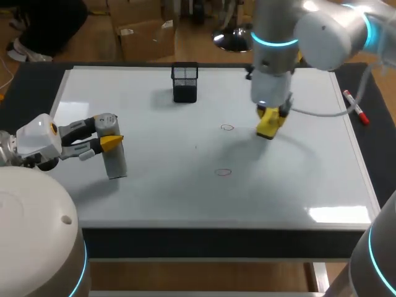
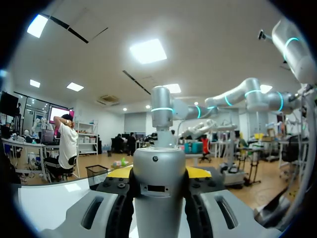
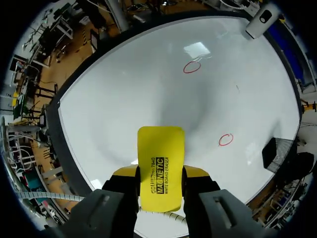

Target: Pick up the inspection probe, press it on each red-marked spot on the whiteboard one by one, put down the probe, pick up the eraser, and wipe off all the red marks.

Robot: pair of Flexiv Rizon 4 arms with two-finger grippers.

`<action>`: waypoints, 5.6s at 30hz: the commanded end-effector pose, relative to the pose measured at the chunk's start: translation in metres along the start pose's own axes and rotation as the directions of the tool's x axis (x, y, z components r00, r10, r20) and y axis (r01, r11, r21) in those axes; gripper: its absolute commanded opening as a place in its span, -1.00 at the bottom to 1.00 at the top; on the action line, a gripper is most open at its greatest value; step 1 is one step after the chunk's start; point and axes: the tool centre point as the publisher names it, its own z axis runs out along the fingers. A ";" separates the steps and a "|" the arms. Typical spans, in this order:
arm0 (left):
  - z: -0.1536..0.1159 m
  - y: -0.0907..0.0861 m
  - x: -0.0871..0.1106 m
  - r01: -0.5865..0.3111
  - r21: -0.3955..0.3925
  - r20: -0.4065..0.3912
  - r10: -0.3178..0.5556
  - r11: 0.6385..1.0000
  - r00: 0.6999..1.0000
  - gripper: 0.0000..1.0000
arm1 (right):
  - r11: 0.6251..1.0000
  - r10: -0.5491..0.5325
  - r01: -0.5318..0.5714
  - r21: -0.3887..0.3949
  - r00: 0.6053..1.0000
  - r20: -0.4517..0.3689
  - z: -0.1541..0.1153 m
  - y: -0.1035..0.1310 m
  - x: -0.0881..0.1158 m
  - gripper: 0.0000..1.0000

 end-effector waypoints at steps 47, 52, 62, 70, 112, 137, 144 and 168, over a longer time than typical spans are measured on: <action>0.000 -0.001 0.001 -0.001 0.000 0.000 0.001 1.000 1.000 -1.00 | 0.980 0.201 -0.199 -0.028 0.978 0.059 0.015 -0.022 0.113 -1.00; 0.000 -0.001 0.001 -0.001 0.000 0.000 0.001 1.000 1.000 -1.00 | 0.980 0.201 -0.199 -0.028 0.978 0.059 0.015 -0.022 0.113 -1.00; 0.026 -0.005 0.002 -0.016 0.015 -0.045 0.016 1.000 0.999 -1.00 | 0.980 0.201 -0.199 -0.028 0.978 0.059 0.015 -0.022 0.113 -1.00; 0.063 -0.004 0.005 -0.014 0.027 -0.110 0.017 1.000 0.994 -1.00 | 0.980 0.201 -0.199 -0.028 0.978 0.059 0.015 -0.022 0.113 -1.00; 0.290 0.033 -0.027 0.031 -0.001 -0.358 -0.029 1.000 0.933 -1.00 | 0.980 0.201 -0.199 -0.028 0.978 0.059 0.015 -0.022 0.113 -1.00; 0.329 0.072 -0.059 0.012 0.016 -0.360 -0.006 1.000 0.933 -1.00 | 0.980 0.201 -0.199 -0.028 0.978 0.059 0.015 -0.022 0.113 -1.00; 0.330 0.076 -0.062 0.013 0.016 -0.354 -0.007 1.000 0.935 -1.00 | 0.980 0.201 -0.199 -0.028 0.978 0.059 0.015 -0.022 0.113 -1.00; 0.323 0.092 -0.069 -0.012 -0.058 -0.346 -0.009 0.998 0.938 -1.00 | 0.980 0.201 -0.199 -0.028 0.978 0.059 0.015 -0.022 0.113 -1.00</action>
